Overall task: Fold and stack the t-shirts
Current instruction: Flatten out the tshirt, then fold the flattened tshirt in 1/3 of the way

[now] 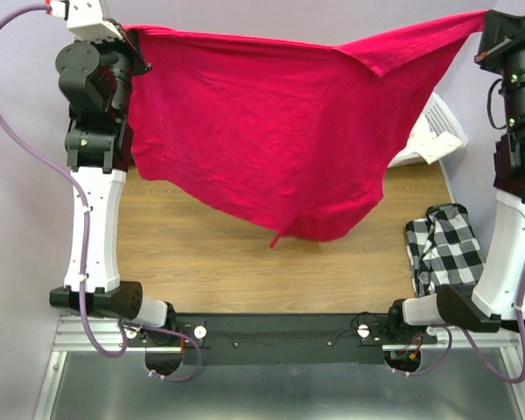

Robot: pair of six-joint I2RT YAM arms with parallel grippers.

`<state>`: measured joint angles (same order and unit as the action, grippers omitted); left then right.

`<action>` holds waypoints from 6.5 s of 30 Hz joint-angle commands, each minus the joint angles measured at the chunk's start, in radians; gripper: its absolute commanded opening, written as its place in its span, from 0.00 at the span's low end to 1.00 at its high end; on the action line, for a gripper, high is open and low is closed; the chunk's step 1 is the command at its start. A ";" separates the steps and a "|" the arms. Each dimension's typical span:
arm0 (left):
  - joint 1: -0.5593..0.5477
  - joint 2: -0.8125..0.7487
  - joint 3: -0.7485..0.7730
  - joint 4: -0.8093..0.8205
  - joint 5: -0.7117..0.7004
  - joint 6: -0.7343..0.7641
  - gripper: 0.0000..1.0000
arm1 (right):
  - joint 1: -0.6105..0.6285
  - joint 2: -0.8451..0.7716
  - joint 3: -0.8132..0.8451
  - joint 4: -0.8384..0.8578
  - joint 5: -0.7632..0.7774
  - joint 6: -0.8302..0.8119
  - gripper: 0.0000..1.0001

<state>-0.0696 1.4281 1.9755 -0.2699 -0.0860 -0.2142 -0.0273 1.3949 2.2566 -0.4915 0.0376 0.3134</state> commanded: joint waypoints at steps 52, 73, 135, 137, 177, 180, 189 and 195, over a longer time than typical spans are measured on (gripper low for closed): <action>0.054 -0.291 -1.099 -0.224 -0.070 -0.324 0.00 | 0.001 -0.507 -1.514 -0.324 -0.301 0.358 0.01; 0.044 -0.305 -1.126 -0.324 -0.055 -0.383 0.00 | 0.001 -0.541 -1.508 -0.409 -0.179 0.368 0.01; 0.017 -0.153 -1.070 -0.465 0.109 -0.272 0.00 | 0.000 -0.321 -1.295 -0.219 0.071 0.290 0.01; 0.017 -0.132 -1.067 -0.447 0.104 -0.272 0.00 | 0.001 -0.268 -1.289 -0.184 0.053 0.282 0.01; 0.017 0.173 -0.934 -0.272 0.022 -0.290 0.00 | 0.004 0.398 -0.987 0.140 -0.214 0.216 0.02; 0.017 0.218 -0.905 -0.247 0.018 -0.298 0.00 | 0.004 0.461 -0.927 0.152 -0.234 0.214 0.15; 0.017 0.272 -0.831 -0.232 -0.026 -0.286 0.00 | 0.007 0.520 -0.764 0.209 -0.257 0.222 0.48; 0.017 0.276 -0.831 -0.236 -0.034 -0.264 0.00 | 0.023 0.467 -0.810 0.211 -0.297 0.237 0.49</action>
<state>-0.0483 1.6909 1.1259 -0.5175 -0.0761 -0.5007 -0.0238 1.9148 1.4681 -0.3092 -0.2108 0.5377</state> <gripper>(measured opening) 0.017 0.486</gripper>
